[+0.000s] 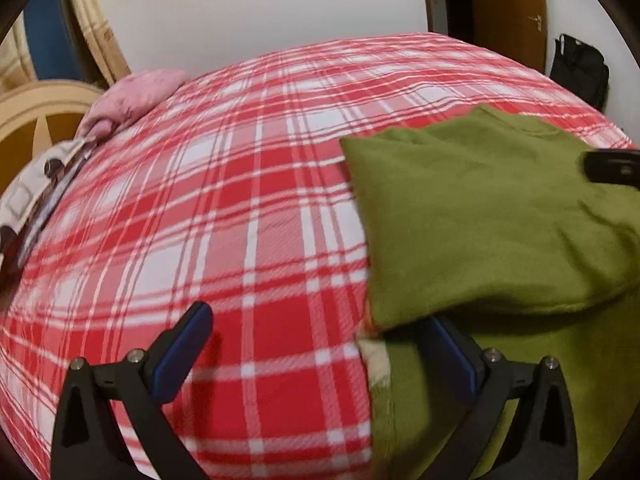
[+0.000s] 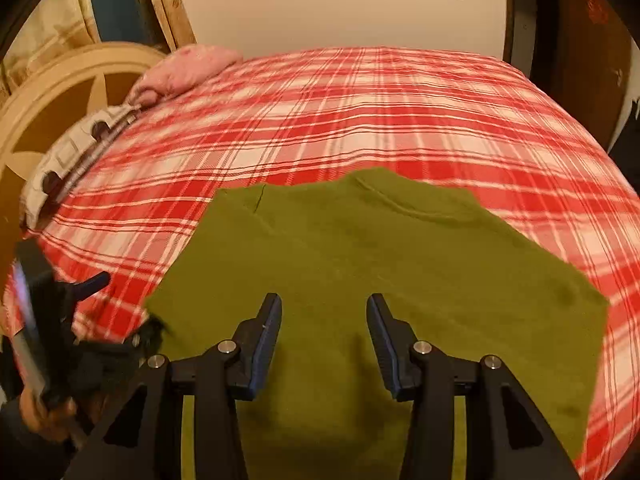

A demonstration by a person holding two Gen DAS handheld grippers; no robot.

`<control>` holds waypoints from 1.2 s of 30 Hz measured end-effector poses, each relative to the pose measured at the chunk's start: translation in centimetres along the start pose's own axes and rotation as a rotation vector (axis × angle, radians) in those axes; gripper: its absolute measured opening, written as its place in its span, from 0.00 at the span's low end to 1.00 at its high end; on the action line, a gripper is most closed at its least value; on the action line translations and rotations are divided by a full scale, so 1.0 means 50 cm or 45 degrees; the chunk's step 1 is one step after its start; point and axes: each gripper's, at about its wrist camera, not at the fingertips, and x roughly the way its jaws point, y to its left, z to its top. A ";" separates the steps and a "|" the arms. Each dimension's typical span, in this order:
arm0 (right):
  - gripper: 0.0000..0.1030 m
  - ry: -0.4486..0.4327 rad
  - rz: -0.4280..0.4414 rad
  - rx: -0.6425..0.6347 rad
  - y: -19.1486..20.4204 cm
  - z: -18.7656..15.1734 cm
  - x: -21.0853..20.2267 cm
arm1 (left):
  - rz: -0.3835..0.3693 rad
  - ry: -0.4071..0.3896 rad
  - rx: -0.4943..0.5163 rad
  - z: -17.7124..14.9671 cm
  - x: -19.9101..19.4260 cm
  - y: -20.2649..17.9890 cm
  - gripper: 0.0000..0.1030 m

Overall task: Fold small clothes
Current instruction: 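Press the folded sleeve flat on the sweater body with the right tool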

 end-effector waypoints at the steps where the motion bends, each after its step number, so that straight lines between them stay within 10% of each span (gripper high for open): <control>1: 0.45 0.018 0.006 -0.012 0.016 0.008 0.021 | 0.052 0.019 -0.015 0.004 0.010 0.006 1.00; 10: 0.45 0.046 0.073 -0.117 0.089 -0.011 0.086 | -0.093 0.052 -0.314 -0.023 0.022 0.097 1.00; 27: 0.45 -0.056 -0.175 -0.001 -0.107 -0.154 -0.107 | -0.059 -0.087 -0.210 -0.005 -0.067 0.059 1.00; 36: 0.45 -0.037 -0.184 0.168 -0.224 -0.208 -0.098 | 0.014 0.085 -0.102 -0.011 0.001 0.012 1.00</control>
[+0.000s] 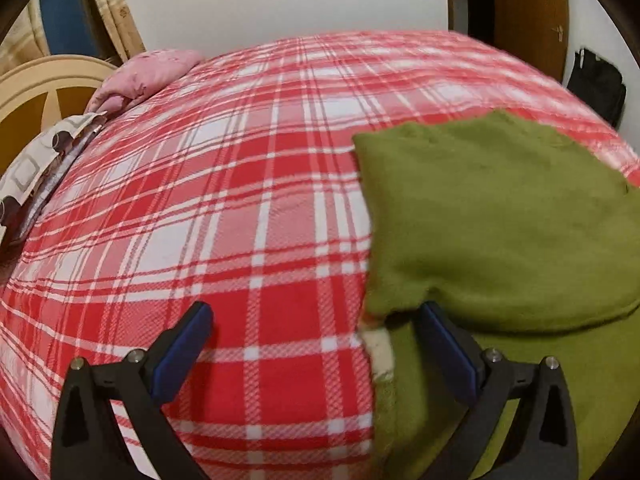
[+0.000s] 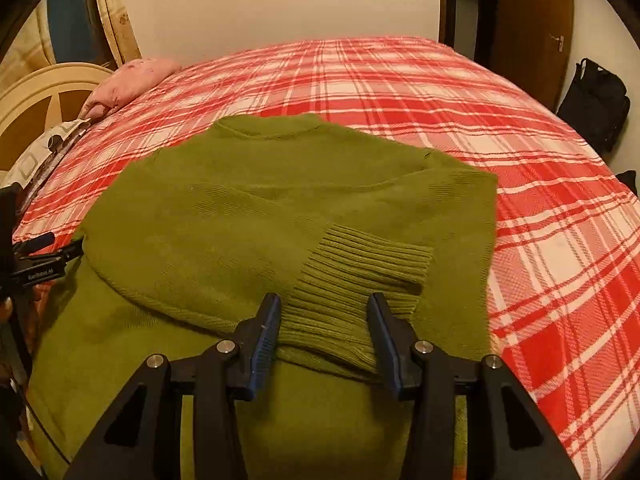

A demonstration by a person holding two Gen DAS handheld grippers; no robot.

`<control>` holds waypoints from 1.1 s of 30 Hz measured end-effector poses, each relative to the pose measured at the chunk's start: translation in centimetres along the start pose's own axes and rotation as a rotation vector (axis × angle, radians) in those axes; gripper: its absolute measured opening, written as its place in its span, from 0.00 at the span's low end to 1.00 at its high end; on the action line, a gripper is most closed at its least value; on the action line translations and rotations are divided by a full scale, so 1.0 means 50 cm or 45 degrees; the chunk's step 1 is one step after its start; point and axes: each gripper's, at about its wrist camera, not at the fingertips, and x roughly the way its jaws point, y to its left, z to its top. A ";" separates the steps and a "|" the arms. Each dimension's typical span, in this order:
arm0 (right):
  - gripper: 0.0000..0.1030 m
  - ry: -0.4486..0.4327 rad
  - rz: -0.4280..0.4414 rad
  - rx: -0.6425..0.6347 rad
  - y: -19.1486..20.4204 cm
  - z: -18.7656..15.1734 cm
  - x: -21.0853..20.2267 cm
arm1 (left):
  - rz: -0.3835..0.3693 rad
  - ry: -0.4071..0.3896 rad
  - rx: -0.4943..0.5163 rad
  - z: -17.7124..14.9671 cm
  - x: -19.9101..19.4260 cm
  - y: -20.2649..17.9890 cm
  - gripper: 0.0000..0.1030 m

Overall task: Fold small clothes
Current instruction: 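Press the folded sleeve flat on the sweater body with the right tool, then move both tools down to the ribbed hem of the green sweater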

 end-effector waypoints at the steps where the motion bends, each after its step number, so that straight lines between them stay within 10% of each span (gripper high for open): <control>1: 0.46 -0.010 -0.002 0.006 -0.001 0.000 -0.008 | -0.006 0.001 0.019 -0.004 0.003 -0.002 1.00; 33: 0.51 -0.096 -0.086 -0.003 0.038 -0.151 -0.151 | -0.168 -0.139 -0.043 -0.104 -0.173 -0.006 1.00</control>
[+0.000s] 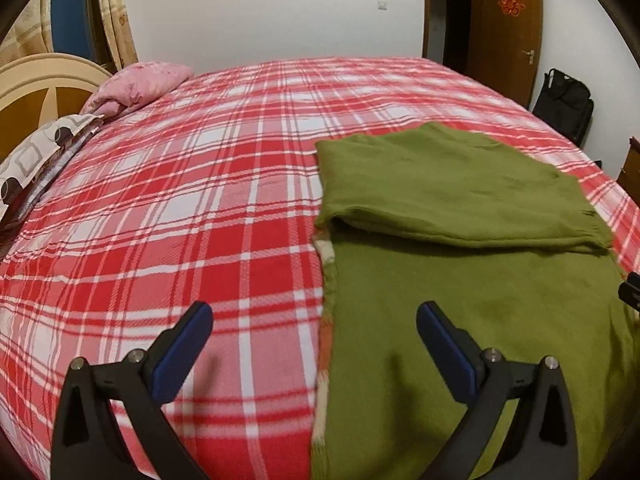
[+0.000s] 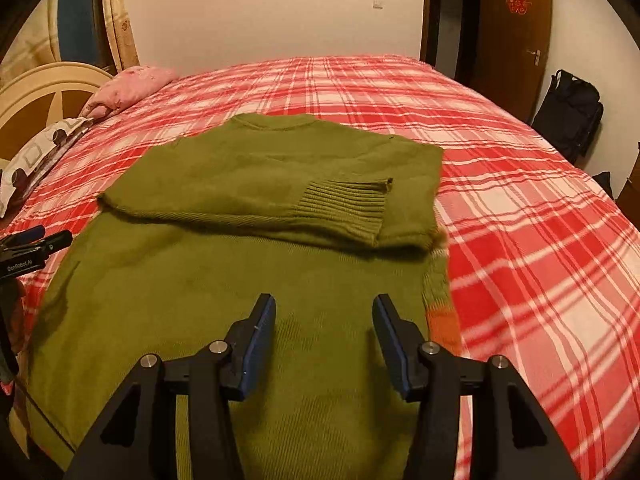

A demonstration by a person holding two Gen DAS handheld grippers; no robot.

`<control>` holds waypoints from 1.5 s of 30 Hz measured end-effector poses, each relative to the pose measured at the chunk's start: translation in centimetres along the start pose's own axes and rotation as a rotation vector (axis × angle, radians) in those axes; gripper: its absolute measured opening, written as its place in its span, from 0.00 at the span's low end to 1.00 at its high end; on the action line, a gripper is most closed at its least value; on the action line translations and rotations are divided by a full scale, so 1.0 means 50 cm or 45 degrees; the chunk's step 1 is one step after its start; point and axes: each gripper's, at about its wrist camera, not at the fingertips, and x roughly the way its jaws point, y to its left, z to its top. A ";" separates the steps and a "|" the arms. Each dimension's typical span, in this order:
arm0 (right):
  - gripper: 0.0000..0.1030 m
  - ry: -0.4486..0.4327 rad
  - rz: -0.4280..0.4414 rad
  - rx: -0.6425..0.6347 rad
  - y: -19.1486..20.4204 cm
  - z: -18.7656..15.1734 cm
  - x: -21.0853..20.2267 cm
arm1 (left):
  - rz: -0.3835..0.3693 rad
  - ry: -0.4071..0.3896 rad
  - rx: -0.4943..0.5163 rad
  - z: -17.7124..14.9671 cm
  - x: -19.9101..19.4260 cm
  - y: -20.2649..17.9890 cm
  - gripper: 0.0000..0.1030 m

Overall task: Fold small clothes
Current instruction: 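Move both tools down to the ribbed hem of the green sweater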

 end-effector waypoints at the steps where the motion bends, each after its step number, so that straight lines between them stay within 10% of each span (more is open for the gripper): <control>1: 0.51 -0.009 0.004 0.003 0.001 -0.007 -0.011 | -0.009 -0.011 0.001 -0.006 -0.014 -0.001 1.00; 45: 0.51 0.113 0.006 0.063 0.005 -0.274 -0.197 | -0.120 0.115 0.015 -0.290 -0.215 0.040 1.00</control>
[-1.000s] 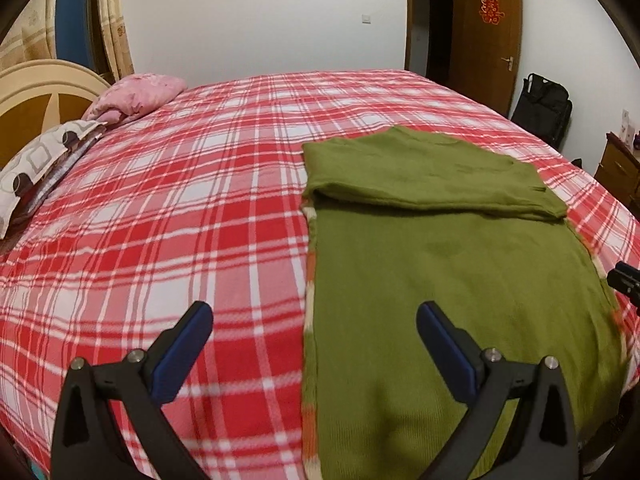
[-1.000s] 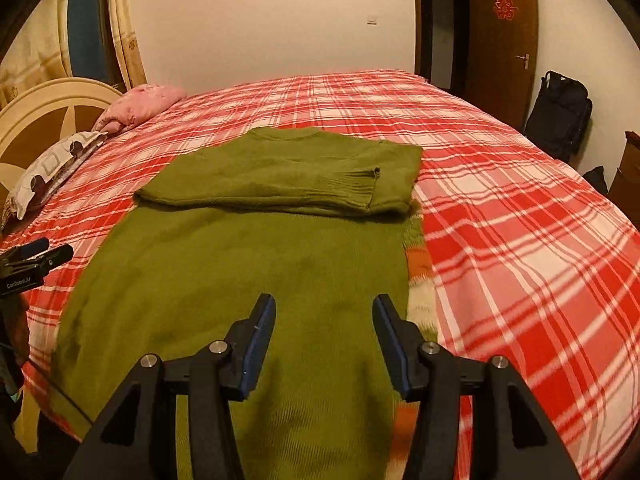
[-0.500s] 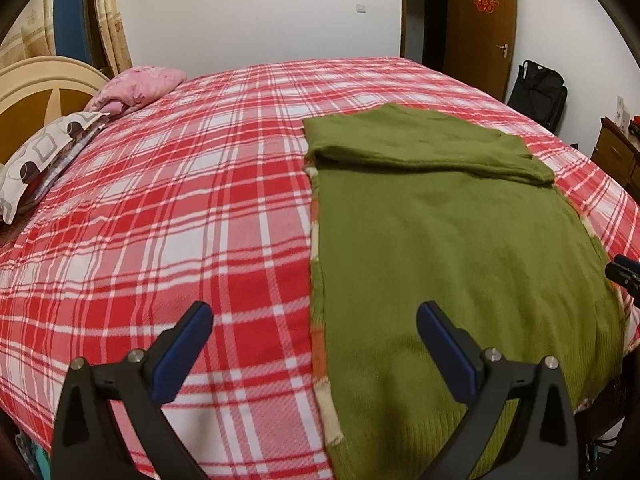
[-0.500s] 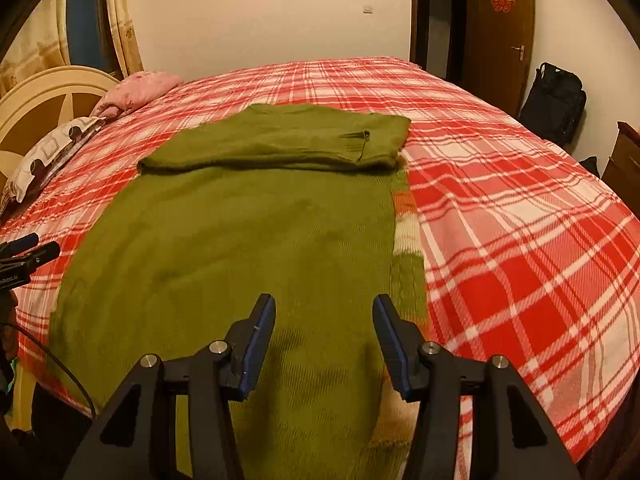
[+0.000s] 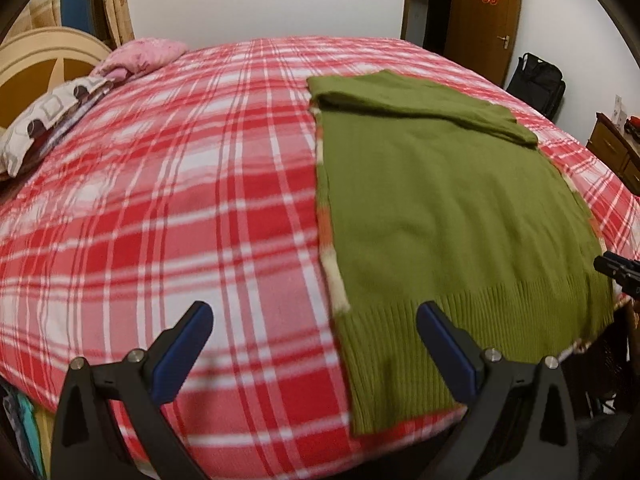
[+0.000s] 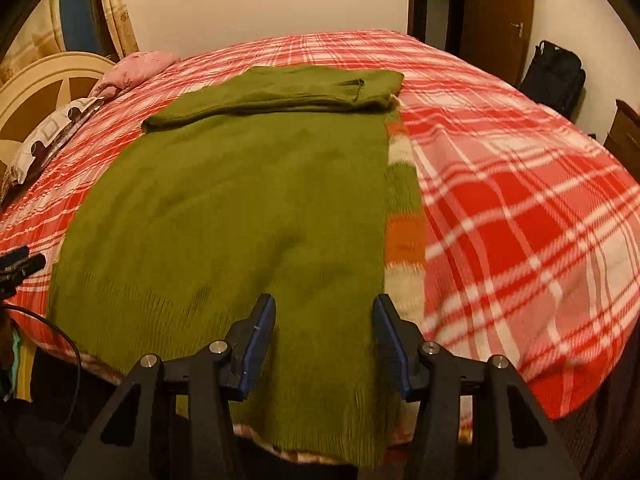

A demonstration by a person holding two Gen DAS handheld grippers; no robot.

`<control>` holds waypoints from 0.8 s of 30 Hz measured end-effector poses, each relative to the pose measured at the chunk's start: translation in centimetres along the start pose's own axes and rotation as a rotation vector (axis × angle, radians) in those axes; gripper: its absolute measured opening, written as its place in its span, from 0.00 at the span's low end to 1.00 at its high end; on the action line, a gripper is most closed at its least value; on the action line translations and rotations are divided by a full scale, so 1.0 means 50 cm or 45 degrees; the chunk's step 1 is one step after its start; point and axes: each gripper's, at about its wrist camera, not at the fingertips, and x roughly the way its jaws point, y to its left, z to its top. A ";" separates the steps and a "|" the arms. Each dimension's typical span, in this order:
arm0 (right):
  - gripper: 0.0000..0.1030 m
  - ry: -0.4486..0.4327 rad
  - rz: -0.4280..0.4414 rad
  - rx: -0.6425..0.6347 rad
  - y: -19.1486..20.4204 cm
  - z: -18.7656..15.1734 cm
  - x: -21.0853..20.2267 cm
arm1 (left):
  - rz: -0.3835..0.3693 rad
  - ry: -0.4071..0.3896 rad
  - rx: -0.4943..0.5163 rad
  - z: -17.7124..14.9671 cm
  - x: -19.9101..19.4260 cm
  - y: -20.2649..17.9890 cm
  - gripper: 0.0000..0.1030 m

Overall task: Fold small clothes
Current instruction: 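Move both tools down to the ribbed hem of the green sweater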

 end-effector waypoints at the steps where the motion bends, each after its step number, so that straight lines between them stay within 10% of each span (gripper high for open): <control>1: 0.51 0.003 -0.002 0.003 -0.002 -0.004 -0.003 | -0.019 0.017 -0.005 -0.007 0.001 -0.002 1.00; 24: 0.50 0.117 0.107 0.129 -0.062 -0.076 -0.010 | -0.248 0.161 0.006 -0.066 0.019 -0.045 0.38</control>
